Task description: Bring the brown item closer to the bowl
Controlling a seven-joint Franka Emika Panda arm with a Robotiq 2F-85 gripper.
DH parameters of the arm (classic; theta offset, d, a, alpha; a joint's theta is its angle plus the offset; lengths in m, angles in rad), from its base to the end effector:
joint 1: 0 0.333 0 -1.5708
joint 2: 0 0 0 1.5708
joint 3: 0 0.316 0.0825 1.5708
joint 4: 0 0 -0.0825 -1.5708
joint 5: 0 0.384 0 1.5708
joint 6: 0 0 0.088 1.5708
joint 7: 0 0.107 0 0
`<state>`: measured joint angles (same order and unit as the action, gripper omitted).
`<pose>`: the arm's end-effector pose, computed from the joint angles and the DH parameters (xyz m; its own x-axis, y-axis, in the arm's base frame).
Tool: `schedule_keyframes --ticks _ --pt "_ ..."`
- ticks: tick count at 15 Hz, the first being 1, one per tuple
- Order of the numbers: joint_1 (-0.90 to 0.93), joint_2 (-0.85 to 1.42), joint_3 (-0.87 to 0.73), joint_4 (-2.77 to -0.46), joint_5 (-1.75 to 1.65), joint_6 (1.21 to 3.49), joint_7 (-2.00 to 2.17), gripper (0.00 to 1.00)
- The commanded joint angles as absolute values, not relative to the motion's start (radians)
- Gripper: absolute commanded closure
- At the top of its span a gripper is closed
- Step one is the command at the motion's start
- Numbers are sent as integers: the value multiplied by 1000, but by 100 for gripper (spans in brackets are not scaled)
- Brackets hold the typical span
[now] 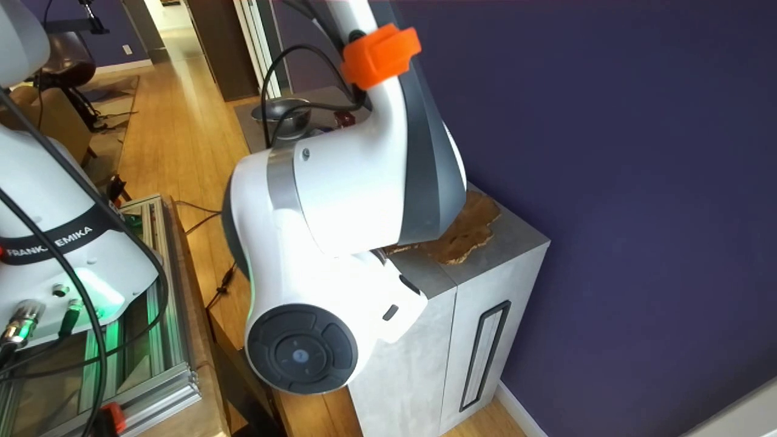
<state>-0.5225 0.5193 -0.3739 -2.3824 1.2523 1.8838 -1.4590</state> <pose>0.2932 -0.2907 0.0974 0.8520 -0.5140 0.0994 -0.2053 -0.5027 -0.8397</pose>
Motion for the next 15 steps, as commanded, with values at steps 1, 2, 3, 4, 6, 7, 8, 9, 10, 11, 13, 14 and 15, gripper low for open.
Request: schedule_keyframes --ticks 1,2,3,4,6,7,8,9,10,11,13,14,15 --pt "-511 541 -364 -2384 1326 1900 -1534 1" --pt "-505 546 -362 -2385 1342 1902 -1541 2" --pt "-498 550 -360 -2386 1356 1904 -1546 3" --pt "-489 556 -359 -2387 1369 1913 -1545 6" --pt "-466 570 -356 -2382 1400 1941 -1532 15" --pt "-455 574 -356 -2383 1414 1957 -1529 19" --pt "-444 579 -354 -2383 1433 1976 -1520 19" --pt "-434 579 -353 -2385 1445 1987 -1512 26" --pt "-425 580 -352 -2385 1461 1997 -1505 27" --pt "-417 580 -351 -2385 1473 2002 -1496 31" --pt "-405 578 -352 -2384 1497 2005 -1480 58" --pt "-402 575 -353 -2384 1502 2002 -1467 67" --pt "-400 575 -354 -2384 1509 2000 -1460 73"
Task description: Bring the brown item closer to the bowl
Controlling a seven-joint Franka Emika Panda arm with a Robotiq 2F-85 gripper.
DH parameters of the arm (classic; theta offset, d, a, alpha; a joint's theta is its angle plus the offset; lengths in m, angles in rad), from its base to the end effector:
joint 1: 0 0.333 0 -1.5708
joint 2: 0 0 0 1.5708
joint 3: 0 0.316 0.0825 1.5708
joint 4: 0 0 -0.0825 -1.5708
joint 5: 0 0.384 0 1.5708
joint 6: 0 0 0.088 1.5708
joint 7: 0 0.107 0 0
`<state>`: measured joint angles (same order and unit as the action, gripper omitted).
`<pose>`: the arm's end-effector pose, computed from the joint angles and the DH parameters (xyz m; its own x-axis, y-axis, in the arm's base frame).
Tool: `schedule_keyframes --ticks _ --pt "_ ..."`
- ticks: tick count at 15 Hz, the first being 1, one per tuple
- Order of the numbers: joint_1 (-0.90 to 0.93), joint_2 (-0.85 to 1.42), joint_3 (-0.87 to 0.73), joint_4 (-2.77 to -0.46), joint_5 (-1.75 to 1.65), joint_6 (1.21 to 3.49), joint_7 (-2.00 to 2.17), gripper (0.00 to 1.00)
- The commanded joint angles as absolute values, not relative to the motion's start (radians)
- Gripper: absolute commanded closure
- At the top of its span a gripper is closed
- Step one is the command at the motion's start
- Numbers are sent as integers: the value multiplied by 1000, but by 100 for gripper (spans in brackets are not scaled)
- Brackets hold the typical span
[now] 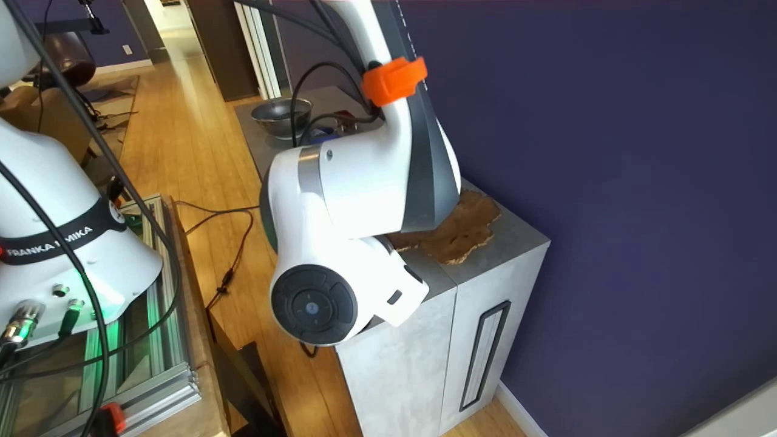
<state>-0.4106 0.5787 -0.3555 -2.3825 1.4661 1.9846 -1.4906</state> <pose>0.3227 -0.2617 0.0715 0.8112 -0.5725 0.1190 -0.2573 -0.5322 -0.8066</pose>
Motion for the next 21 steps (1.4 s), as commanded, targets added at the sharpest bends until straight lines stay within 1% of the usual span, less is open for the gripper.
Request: schedule_keyframes --ticks 1,4,5,6,7,10,14,18,21 --pt "-398 574 -357 -2383 1513 1996 -1450 81" --pt "-402 573 -361 -2383 1505 1983 -1421 99" --pt "-405 573 -362 -2383 1501 1976 -1413 100" --pt "-409 571 -363 -2383 1497 1964 -1407 100" --pt "-413 568 -365 -2385 1494 1954 -1405 97" --pt "-432 529 -376 -2411 1478 1892 -1400 97" --pt "-436 416 -422 -2510 1446 1826 -1495 97" --pt "-396 279 -464 -2658 1358 1891 -1578 97" --pt "-342 139 -452 -2797 1304 2004 -1625 97"
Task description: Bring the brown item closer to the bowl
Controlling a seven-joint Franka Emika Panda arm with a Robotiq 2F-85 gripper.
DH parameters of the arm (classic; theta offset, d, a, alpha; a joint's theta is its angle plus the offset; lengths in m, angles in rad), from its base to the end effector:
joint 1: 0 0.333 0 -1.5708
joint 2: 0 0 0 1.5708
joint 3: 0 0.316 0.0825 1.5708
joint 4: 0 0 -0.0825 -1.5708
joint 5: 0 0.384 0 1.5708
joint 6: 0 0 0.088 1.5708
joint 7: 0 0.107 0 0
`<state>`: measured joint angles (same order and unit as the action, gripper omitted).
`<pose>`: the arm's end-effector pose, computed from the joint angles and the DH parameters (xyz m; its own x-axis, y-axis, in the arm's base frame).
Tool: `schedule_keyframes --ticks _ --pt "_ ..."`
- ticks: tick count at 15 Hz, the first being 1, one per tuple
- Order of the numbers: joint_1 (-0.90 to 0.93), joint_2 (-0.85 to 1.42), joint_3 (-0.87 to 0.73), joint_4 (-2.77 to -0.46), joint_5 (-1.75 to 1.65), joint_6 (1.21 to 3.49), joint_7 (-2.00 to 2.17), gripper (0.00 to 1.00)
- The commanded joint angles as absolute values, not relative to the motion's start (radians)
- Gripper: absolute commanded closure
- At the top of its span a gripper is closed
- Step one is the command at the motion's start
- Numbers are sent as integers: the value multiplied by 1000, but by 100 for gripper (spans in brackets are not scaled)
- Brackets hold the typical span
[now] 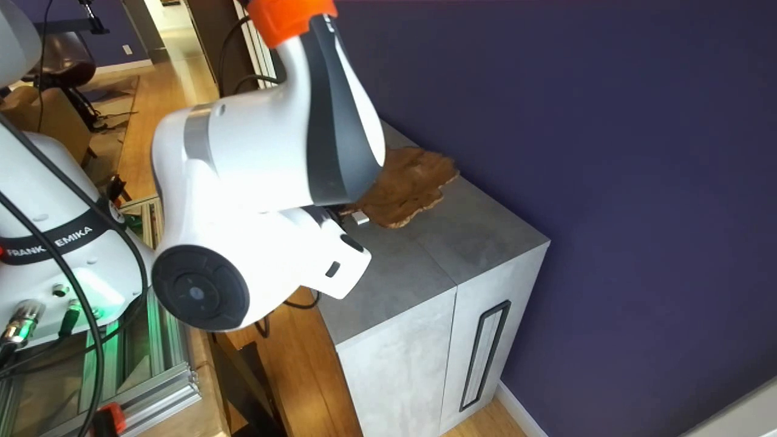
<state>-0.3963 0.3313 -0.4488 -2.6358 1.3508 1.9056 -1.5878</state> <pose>0.2615 -0.2214 0.1244 0.8308 -0.5265 0.1807 -0.1345 -0.5048 -0.8527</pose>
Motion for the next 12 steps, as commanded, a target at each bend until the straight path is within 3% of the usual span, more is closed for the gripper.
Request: schedule_keyframes --ticks 1,7,8,11,12 --pt "-323 97 -439 -2837 1301 2049 -1623 97" --pt "-180 101 -252 -2768 1290 2120 -1352 97" --pt "-224 153 -279 -2758 1326 2133 -1482 89" --pt "-173 144 -230 -2752 1315 2133 -1379 89" --pt "-174 144 -230 -2752 1314 2133 -1376 97"
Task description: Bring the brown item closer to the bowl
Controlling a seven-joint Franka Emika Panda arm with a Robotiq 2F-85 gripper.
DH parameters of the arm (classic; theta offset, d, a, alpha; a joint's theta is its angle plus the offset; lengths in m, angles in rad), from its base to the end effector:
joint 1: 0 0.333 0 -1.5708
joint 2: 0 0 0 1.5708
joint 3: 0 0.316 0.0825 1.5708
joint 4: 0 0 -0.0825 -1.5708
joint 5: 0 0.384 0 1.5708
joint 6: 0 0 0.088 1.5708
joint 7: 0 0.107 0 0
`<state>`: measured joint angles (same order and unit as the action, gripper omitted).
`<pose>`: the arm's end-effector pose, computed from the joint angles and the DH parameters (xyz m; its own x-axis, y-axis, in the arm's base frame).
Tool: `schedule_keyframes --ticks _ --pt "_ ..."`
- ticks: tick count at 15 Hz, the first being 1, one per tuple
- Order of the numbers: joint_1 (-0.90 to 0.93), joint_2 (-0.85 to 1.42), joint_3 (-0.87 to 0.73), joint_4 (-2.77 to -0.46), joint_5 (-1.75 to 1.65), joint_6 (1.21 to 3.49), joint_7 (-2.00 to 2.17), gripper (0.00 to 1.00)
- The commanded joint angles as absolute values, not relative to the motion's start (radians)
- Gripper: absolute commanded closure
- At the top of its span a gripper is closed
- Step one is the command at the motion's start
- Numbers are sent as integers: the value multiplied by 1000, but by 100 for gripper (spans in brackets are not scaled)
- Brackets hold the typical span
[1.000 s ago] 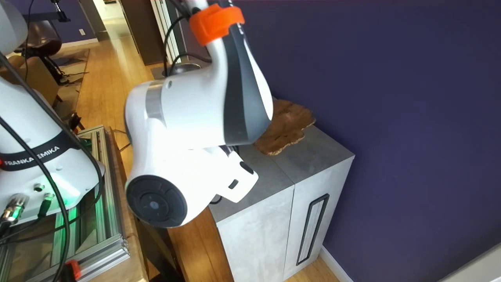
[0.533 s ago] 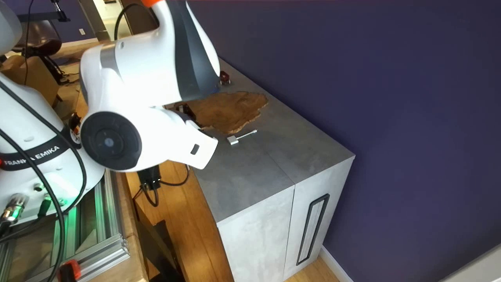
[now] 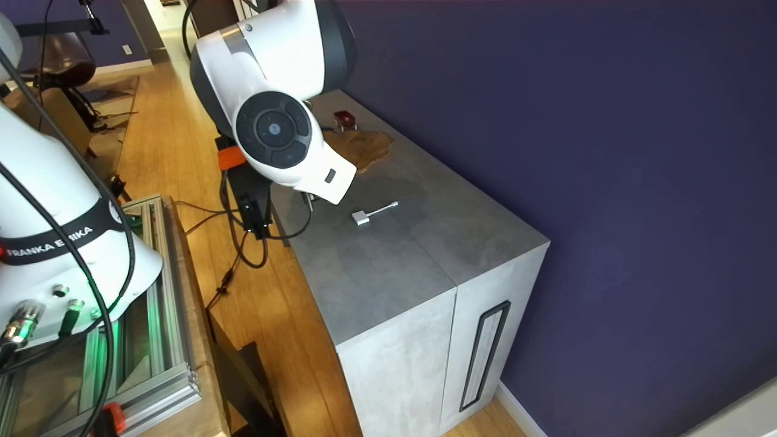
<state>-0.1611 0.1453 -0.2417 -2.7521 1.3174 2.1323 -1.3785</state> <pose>0.3107 -0.0924 0.1508 0.9662 -0.2457 0.0779 -0.0869 -0.5951 -0.7989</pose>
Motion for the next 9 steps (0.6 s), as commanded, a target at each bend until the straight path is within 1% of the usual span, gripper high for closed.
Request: schedule_keyframes --ticks 1,6,9 --pt "-170 153 -220 -2752 1350 2139 -1402 97" --pt "-121 160 -143 -2752 1578 2149 -1540 97" --pt "-77 175 -102 -2749 1655 2154 -1560 97"
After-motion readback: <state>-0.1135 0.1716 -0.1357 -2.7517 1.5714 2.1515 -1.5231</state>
